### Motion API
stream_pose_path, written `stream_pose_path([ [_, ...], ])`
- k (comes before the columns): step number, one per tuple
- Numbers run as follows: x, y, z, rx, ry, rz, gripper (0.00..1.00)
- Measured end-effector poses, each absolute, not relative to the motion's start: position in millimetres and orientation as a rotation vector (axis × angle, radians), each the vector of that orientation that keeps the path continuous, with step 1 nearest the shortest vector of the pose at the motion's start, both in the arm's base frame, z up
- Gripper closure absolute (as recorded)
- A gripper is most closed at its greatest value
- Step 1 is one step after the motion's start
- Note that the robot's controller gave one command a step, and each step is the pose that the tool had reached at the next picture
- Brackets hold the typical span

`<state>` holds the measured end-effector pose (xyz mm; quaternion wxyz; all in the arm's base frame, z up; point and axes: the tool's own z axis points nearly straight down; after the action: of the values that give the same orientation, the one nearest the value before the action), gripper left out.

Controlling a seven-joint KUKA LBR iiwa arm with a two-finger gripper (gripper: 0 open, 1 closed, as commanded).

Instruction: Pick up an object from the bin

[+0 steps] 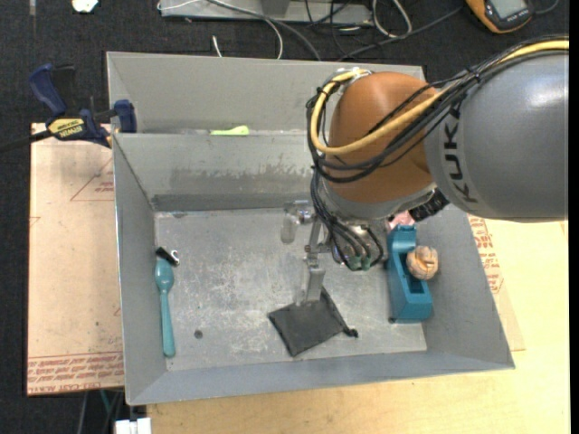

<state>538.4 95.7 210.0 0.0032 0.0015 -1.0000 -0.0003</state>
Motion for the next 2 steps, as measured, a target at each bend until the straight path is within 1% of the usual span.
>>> stream_pose_path([
  [1,540.1,95,214,0.001,-3.142,-0.002,0.0],
  [2,528.2,72,142,0.118,-3.144,-0.003,0.0],
])
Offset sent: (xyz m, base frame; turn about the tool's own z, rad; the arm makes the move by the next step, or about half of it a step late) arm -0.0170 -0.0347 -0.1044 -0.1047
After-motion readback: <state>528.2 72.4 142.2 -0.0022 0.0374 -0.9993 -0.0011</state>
